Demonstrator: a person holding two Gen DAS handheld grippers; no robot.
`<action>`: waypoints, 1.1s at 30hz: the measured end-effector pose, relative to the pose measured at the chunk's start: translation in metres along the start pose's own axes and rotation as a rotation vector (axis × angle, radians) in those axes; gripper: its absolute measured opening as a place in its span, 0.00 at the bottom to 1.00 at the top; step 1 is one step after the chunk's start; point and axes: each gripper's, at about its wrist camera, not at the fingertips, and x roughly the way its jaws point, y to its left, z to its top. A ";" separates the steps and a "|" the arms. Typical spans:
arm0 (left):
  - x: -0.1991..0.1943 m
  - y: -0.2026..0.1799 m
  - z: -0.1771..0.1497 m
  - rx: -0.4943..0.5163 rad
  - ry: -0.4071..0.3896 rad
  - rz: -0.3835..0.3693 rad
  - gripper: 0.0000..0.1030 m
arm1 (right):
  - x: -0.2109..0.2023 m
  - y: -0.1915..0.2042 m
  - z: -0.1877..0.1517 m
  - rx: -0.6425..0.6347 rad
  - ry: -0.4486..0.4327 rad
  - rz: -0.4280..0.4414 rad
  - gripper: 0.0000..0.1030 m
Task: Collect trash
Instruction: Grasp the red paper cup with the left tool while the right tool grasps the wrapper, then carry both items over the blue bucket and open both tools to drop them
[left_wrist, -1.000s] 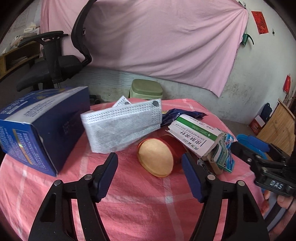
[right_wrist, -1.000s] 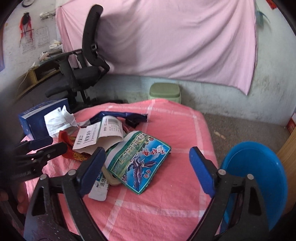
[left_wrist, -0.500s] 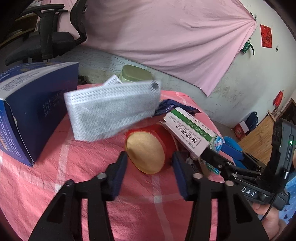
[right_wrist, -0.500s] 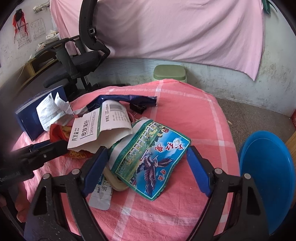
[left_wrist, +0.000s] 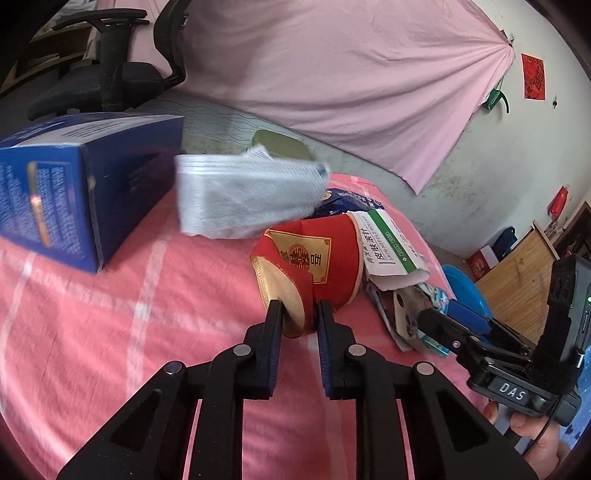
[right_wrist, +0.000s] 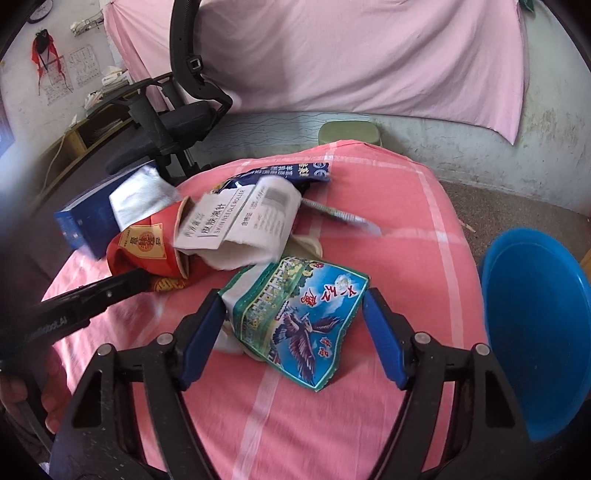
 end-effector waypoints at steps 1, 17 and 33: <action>-0.004 0.000 -0.004 0.002 -0.003 0.006 0.15 | -0.005 0.001 -0.004 0.002 -0.003 0.006 0.92; -0.075 -0.037 -0.053 0.105 -0.213 0.041 0.14 | -0.092 0.025 -0.056 -0.037 -0.321 -0.023 0.92; -0.084 -0.193 0.000 0.348 -0.499 -0.182 0.15 | -0.196 -0.044 -0.025 -0.005 -0.727 -0.260 0.93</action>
